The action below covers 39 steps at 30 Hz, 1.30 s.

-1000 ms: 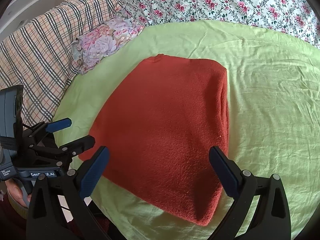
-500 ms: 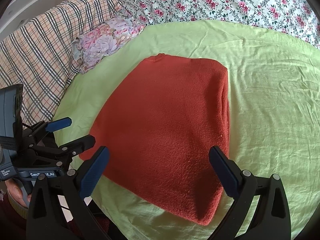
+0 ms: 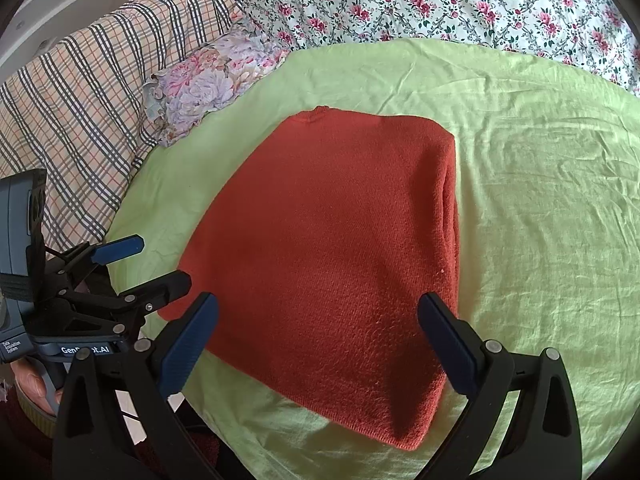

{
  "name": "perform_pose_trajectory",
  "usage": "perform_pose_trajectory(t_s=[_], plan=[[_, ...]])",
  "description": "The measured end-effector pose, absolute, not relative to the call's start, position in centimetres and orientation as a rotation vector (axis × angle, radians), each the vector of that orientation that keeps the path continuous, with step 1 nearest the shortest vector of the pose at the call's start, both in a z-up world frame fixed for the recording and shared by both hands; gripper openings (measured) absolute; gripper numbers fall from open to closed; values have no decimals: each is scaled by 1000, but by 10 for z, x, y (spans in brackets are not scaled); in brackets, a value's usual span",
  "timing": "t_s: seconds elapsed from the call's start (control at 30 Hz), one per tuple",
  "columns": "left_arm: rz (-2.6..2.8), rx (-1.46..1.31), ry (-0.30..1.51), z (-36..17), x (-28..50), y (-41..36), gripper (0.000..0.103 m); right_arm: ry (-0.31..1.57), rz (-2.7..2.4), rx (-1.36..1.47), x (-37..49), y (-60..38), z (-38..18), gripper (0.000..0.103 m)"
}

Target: Fold small clothes

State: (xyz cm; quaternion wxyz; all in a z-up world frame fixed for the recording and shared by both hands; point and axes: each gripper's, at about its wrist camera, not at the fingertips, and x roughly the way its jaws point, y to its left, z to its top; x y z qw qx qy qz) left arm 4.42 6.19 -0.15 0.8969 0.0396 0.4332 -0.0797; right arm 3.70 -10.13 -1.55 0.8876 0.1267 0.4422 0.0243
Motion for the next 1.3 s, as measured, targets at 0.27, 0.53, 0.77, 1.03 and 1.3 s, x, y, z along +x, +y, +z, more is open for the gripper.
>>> perform_pose_trajectory(t_s=[0.27, 0.53, 0.77, 1.03, 1.3], plan=[[-169, 84, 900, -3, 45, 60, 99, 920, 52, 263, 37, -102, -15, 100], [-171, 85, 904, -3, 47, 61, 99, 918, 53, 262, 37, -99, -14, 100], [-176, 84, 906, -4, 49, 61, 99, 920, 56, 263, 38, -98, -12, 100], [-179, 83, 910, -5, 51, 61, 99, 919, 56, 264, 38, -98, -12, 100], [-180, 83, 913, -4, 54, 61, 99, 919, 50, 266, 38, -95, -12, 100]])
